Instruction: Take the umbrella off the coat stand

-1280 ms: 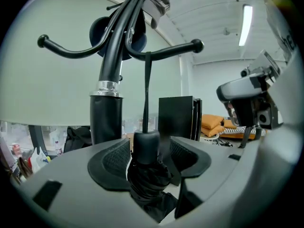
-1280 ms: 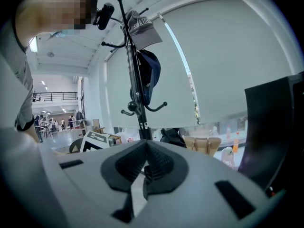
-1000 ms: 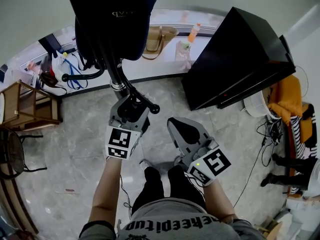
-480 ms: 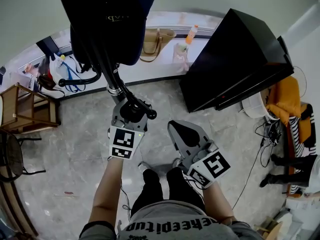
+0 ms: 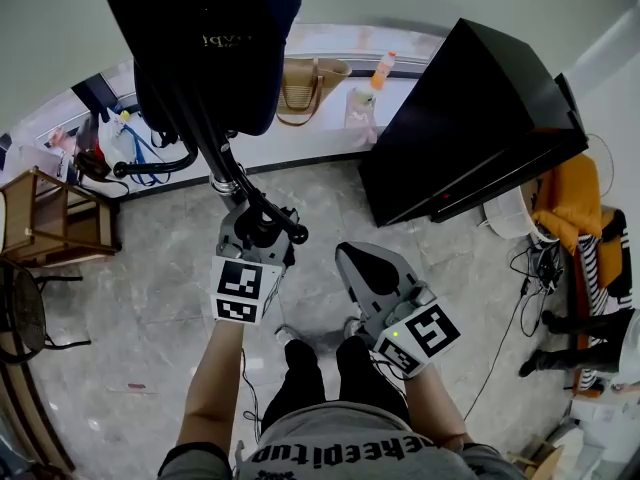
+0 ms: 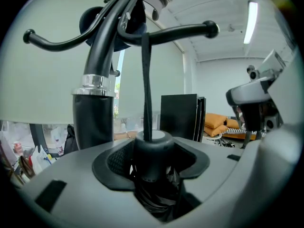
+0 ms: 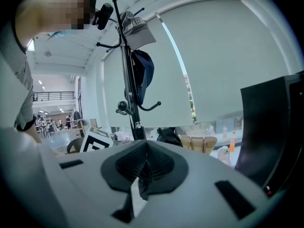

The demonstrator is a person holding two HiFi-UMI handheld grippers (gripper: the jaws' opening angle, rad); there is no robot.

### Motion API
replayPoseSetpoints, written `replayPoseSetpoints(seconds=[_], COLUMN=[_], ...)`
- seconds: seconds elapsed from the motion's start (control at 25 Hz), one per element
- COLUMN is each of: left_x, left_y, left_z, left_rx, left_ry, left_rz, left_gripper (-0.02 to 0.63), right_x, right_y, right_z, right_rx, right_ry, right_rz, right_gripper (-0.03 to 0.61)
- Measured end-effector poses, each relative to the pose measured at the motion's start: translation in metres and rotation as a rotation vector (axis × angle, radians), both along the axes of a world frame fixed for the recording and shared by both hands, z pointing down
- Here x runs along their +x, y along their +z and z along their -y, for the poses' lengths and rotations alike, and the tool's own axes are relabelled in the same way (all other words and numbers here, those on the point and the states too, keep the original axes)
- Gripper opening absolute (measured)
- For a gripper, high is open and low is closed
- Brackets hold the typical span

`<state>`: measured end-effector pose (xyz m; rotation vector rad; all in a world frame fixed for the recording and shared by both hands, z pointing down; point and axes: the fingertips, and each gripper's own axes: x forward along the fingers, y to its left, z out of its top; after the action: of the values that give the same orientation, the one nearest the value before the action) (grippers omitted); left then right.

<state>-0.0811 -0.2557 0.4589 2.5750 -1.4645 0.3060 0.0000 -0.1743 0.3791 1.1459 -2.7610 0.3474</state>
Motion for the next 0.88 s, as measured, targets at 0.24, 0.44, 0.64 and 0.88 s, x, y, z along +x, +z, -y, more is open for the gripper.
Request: replayPoseSetpoints(seconds=[0.24, 0.44, 0.64, 0.88], left_x=[0.003, 0.002, 0.005, 0.014], left_y=[-0.025, -0.038, -0.052, -0.070], left_z=[-0.011, -0.021, -0.030, -0.043], left_rx=[0.017, 0.013, 0.031, 0.055], left_ry=[0.004, -0.003, -0.013, -0.009], left_rz=[0.005, 0.022, 0.037, 0.041], left_gripper=[0.229, 0.227, 0.222, 0.219], right_x=[-0.002, -0.004, -0.005, -0.005], right_y=[-0.004, -0.010, -0.017, -0.026], right_z=[0.001, -0.001, -0.002, -0.006], right_rx=[0.006, 0.016, 0.028, 0.044], right_ry=[-0.033, -0.067, -0.099, -0.131], right_rz=[0.013, 0.025, 0.041, 0.054], right_gripper=[0.012, 0.012, 0.012, 0.012])
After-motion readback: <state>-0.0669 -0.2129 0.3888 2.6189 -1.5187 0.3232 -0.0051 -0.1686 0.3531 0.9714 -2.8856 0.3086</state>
